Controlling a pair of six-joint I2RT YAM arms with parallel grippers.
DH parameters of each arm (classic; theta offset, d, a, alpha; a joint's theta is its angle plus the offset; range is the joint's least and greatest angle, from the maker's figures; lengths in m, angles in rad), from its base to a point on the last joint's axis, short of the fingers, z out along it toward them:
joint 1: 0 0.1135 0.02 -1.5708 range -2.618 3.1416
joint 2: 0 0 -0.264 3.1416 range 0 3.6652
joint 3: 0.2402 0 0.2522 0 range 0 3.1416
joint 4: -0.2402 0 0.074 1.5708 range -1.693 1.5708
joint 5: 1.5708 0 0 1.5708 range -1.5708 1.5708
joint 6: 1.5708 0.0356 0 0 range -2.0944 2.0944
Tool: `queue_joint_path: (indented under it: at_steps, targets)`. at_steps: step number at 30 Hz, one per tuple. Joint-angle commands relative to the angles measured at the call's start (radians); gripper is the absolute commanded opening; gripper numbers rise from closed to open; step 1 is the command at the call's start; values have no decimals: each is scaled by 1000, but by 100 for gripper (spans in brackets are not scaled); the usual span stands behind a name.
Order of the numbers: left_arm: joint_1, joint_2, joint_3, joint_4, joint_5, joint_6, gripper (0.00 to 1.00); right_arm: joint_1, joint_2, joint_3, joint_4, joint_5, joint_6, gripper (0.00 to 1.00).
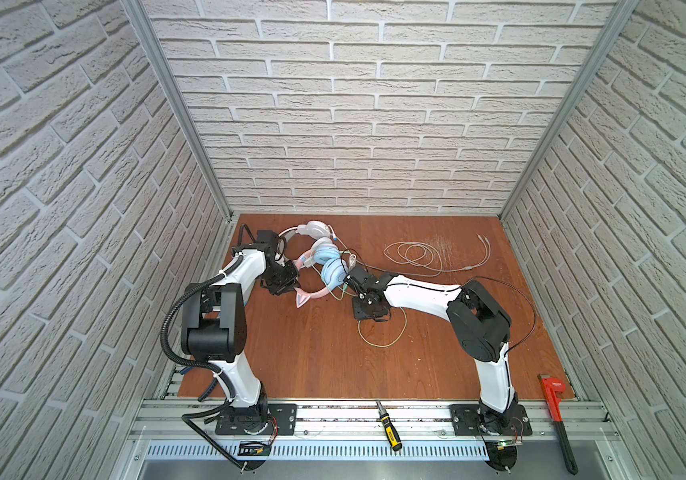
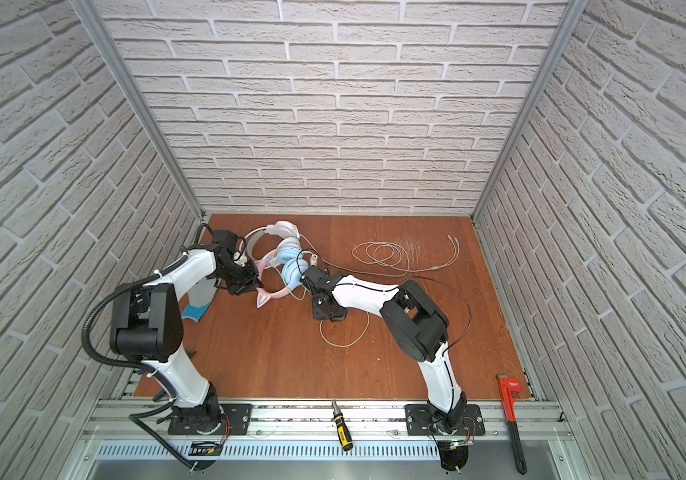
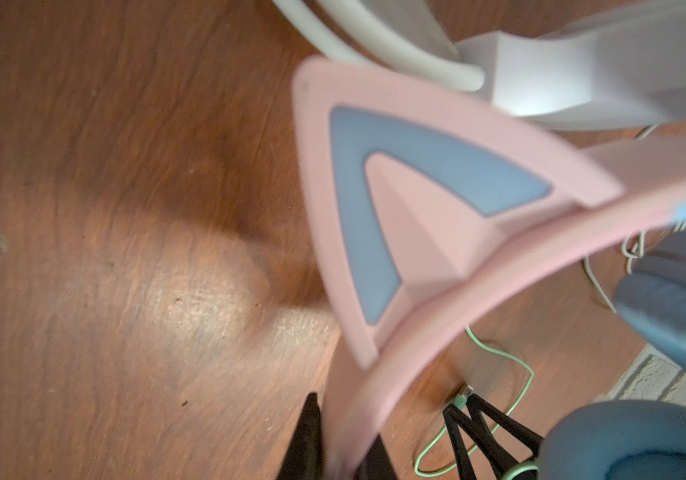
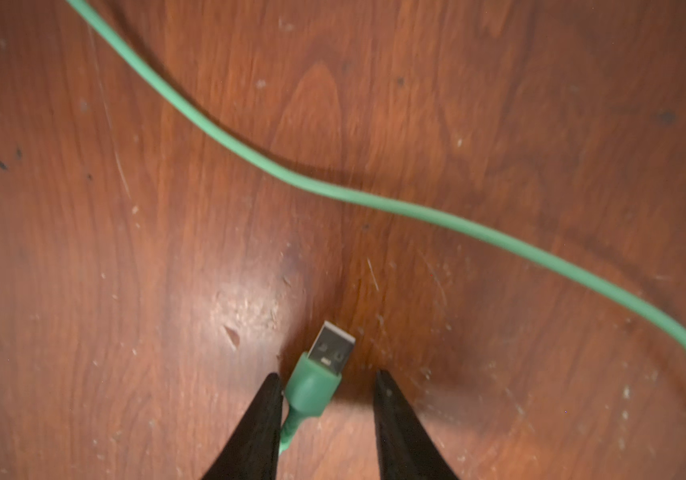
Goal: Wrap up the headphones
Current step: 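Close the right gripper on the green USB plug, then lift the USB plug and carry it over the headphone toward the headband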
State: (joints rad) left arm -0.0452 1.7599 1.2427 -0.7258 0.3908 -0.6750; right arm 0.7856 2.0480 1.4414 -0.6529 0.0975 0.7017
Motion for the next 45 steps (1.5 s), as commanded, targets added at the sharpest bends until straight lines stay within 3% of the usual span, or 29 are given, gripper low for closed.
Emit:
queue_joint_path:
  at_steps: [1, 3, 7, 12, 18, 33, 40, 45]
  targets:
    - [-4, -11, 9, 49, 54, -4, 0, 7, 10, -20, -121, 2, -15, 38]
    - [-4, -9, 9, 46, 55, -2, 0, 8, 25, -12, -128, -6, -19, 30]
    - [-5, -12, 10, 43, 55, -1, 0, 7, 48, -7, -126, -54, -11, 29]
    - [-4, -16, 11, 37, 49, 2, 0, 7, 30, -36, -120, -97, 1, 40]
    - [-4, -10, 9, 47, 51, -2, 0, 7, 1, -60, -130, -103, 2, 43]
    - [-8, -18, 6, 44, 49, -8, 0, 4, 49, -66, -76, -139, 8, 23]
    - [-13, -19, 13, 47, 57, -19, 0, 4, -17, -94, -64, -127, -22, 6]
    - [-32, -11, 55, 28, 46, -21, 0, 6, -144, -136, -21, -166, -100, 6]
